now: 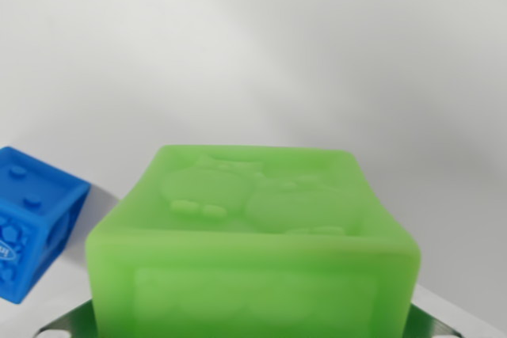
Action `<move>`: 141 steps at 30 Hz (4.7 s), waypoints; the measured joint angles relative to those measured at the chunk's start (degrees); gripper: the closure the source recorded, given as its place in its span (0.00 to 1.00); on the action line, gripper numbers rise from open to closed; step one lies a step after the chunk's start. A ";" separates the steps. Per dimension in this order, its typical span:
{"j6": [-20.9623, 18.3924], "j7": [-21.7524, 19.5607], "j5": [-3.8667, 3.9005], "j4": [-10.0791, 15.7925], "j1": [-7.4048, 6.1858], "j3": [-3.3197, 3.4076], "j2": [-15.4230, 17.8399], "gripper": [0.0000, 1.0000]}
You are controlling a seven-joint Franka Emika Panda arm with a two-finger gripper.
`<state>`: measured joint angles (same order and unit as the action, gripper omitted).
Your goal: Stack cube
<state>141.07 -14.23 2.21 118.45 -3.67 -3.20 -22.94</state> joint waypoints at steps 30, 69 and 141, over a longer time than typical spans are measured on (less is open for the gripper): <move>3.45 -14.25 -0.43 9.93 -3.51 0.00 6.52 1.00; 6.58 -33.79 -0.86 21.11 -8.62 -0.50 14.50 1.00; 17.50 -36.40 0.23 21.35 -9.36 -0.03 3.85 0.00</move>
<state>158.57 -50.63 2.44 139.80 -13.03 -3.22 -19.09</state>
